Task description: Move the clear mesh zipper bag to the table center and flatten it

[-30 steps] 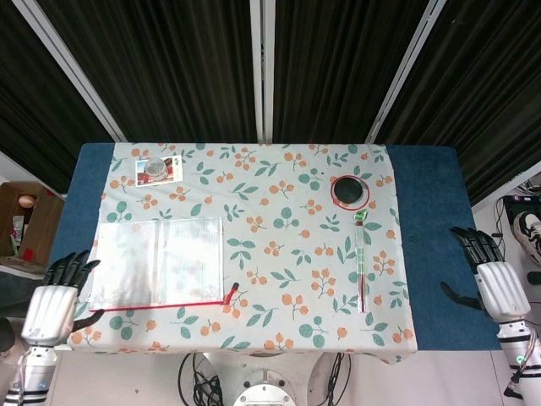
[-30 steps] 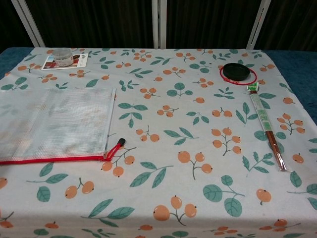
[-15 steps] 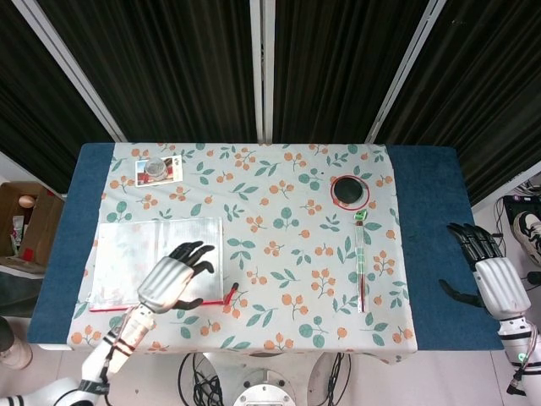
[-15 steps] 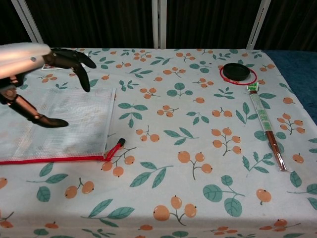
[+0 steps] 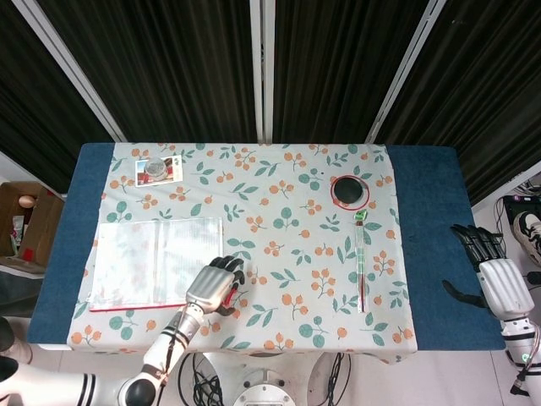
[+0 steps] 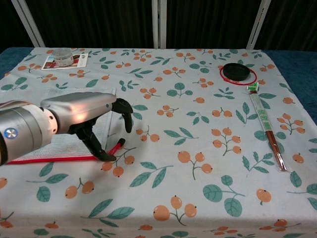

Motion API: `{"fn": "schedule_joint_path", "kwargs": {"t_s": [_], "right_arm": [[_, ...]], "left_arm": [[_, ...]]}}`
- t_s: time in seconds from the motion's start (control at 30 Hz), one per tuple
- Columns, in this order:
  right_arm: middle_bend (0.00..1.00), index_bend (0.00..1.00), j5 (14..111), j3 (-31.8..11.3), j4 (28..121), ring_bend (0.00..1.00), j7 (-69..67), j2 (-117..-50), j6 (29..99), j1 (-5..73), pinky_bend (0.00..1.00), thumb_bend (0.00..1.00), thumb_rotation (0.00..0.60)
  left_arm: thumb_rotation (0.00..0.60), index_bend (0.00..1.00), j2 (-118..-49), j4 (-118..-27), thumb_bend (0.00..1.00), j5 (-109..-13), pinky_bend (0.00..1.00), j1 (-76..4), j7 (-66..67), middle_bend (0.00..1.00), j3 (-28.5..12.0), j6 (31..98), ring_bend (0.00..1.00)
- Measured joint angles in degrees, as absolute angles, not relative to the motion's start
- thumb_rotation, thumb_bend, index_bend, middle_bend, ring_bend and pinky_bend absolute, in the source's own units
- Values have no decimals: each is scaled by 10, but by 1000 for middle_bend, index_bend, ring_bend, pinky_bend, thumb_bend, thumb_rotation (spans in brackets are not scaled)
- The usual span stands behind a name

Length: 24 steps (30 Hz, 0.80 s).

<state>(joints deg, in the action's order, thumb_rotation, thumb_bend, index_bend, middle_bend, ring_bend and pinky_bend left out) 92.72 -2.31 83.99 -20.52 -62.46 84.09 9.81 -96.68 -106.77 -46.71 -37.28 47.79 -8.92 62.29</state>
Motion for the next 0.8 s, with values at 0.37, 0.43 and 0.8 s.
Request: {"fn": "schedule_joint_path", "kwargs": {"t_s": [0.37, 0.43, 0.8], "right_arm": [[77, 35, 922, -22, 835, 0, -212, -629, 845, 94, 0, 156, 600], [77, 35, 921, -22, 834, 0, -213, -629, 845, 94, 0, 156, 600], [77, 35, 920, -21, 835, 0, -211, -629, 841, 95, 0, 157, 600]], "left_arm": [[600, 424, -1011, -1041, 186, -394, 145, -403, 524, 123, -82, 688, 90], [600, 424, -1013, -1039, 187, -383, 145, -406, 529, 123, -80, 696, 90], [600, 434, -1010, -1040, 190, -366, 146, -410, 508, 123, -73, 695, 90]]}}
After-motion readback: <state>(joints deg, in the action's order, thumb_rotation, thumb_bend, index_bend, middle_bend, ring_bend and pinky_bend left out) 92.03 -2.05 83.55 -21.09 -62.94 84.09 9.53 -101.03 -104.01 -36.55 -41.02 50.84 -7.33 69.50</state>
